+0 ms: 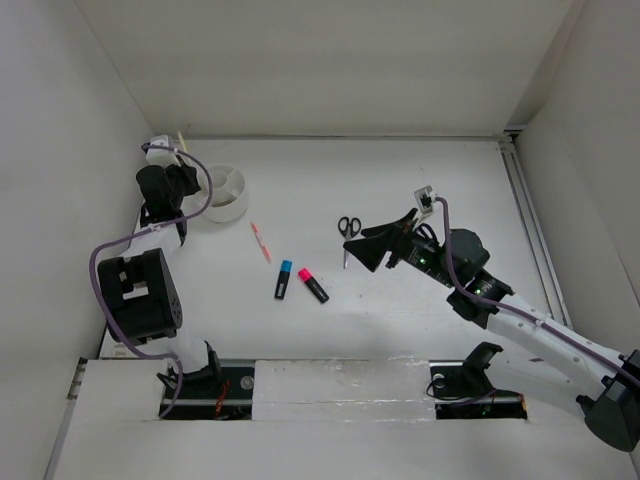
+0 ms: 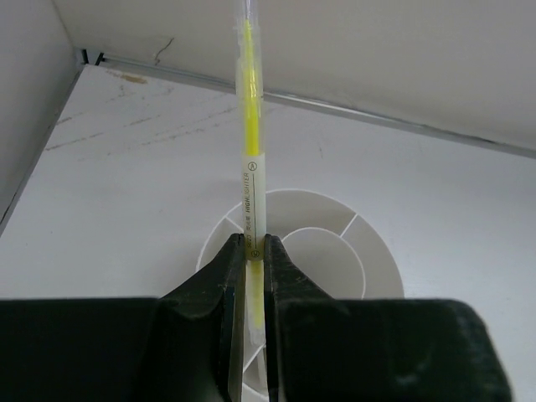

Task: Sort the stationery into containers
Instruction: Place the pen in the storage box, then pick up the pen from the center of the board, then close the pen cap on the pen.

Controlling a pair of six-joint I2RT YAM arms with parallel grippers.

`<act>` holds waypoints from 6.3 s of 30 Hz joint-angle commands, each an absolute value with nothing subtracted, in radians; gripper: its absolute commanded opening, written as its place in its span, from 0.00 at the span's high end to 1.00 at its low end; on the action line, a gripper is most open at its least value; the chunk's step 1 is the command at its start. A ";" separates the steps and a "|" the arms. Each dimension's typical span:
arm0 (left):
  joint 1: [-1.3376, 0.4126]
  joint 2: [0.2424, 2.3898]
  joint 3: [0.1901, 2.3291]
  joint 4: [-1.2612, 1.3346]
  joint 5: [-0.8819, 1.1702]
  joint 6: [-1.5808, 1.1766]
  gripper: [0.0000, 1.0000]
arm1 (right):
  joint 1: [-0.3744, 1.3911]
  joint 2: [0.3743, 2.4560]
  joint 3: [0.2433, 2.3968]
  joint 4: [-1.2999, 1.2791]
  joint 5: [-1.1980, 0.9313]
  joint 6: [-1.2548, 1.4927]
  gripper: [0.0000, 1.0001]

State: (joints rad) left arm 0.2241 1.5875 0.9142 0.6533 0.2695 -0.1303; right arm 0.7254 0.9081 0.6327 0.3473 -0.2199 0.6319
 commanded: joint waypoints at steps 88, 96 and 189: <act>-0.425 1.216 0.997 -0.205 -0.276 -0.708 0.00 | 0.561 1.046 0.953 -0.167 0.164 0.549 0.01; -0.459 1.405 0.945 -0.307 -0.480 -0.907 0.00 | 0.532 1.072 0.946 -0.189 0.166 0.548 0.01; -0.483 0.870 0.894 -0.339 0.048 -0.302 1.00 | 0.449 1.868 1.207 -0.262 0.193 0.523 0.39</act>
State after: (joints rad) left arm -0.4824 0.8886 0.9028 -0.3782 0.0288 -0.3073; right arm 0.4400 1.8454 1.1679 -0.2619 0.1715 0.5236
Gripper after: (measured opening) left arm 0.034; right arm 0.614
